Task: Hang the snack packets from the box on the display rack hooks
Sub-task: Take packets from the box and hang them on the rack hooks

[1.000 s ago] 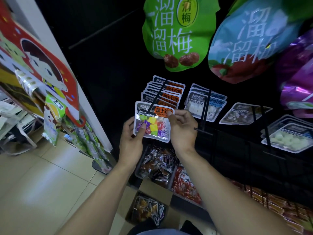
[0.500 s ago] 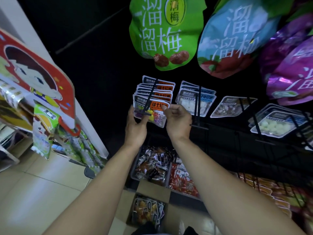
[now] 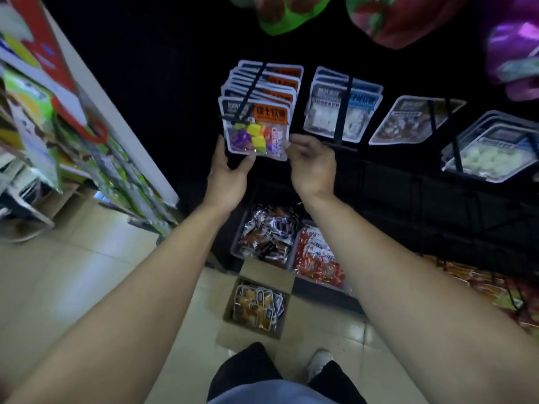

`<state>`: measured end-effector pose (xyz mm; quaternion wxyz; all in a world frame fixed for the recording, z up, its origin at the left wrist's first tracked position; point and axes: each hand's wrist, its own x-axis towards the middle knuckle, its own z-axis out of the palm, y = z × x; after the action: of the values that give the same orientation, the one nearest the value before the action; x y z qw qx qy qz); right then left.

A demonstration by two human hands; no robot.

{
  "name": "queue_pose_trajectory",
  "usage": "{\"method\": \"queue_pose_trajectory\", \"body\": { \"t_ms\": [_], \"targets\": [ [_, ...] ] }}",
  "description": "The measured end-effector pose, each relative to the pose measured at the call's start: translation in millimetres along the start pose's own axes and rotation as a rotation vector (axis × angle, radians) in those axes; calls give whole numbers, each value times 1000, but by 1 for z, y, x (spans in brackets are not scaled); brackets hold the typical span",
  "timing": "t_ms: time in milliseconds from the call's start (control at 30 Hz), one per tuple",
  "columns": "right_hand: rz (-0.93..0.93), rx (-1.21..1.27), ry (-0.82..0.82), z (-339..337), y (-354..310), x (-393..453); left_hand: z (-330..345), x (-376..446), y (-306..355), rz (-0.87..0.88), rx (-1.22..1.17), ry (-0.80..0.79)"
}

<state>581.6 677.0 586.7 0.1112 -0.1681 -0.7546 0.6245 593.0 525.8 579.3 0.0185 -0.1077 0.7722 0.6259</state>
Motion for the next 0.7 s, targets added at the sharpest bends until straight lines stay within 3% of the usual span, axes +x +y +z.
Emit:
{"method": "queue_pose_trajectory", "body": {
  "t_ms": [167,333,500,700],
  "targets": [
    [-11,-23,-76,-32,49,-30,20,-51,-45,-85,80,62],
    [90,-167,-329,-71,134,-99,51,-131,-129,-259,171,67],
    [340,-520,-627,-80,256,-151,51,-183,-236,-487,555,-197],
    [538,-718,-800,-46,386,-185,41,-186,-364,-500,811,-477]
  ]
}}
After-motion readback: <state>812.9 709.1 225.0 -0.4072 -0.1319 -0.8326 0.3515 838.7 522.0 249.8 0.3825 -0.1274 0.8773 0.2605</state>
